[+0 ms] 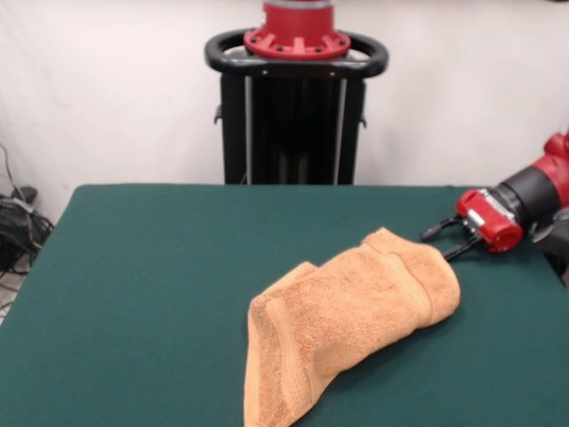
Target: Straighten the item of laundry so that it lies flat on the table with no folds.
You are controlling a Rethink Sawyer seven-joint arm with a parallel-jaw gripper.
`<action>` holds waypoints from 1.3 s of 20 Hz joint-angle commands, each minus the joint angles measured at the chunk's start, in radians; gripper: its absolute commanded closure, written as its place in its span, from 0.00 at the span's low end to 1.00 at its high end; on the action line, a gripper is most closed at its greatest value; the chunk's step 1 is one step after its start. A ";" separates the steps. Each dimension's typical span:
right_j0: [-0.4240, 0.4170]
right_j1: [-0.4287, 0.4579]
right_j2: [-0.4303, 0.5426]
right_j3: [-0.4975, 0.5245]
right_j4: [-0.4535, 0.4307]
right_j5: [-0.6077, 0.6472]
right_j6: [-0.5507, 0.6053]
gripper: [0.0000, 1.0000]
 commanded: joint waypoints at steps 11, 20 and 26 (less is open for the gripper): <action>-0.038 0.153 0.069 -0.165 0.169 -0.360 0.401 0.00; -0.117 0.106 0.096 -0.173 0.125 -0.402 0.280 0.00; -0.165 0.098 0.096 -0.192 0.099 -0.414 0.226 0.00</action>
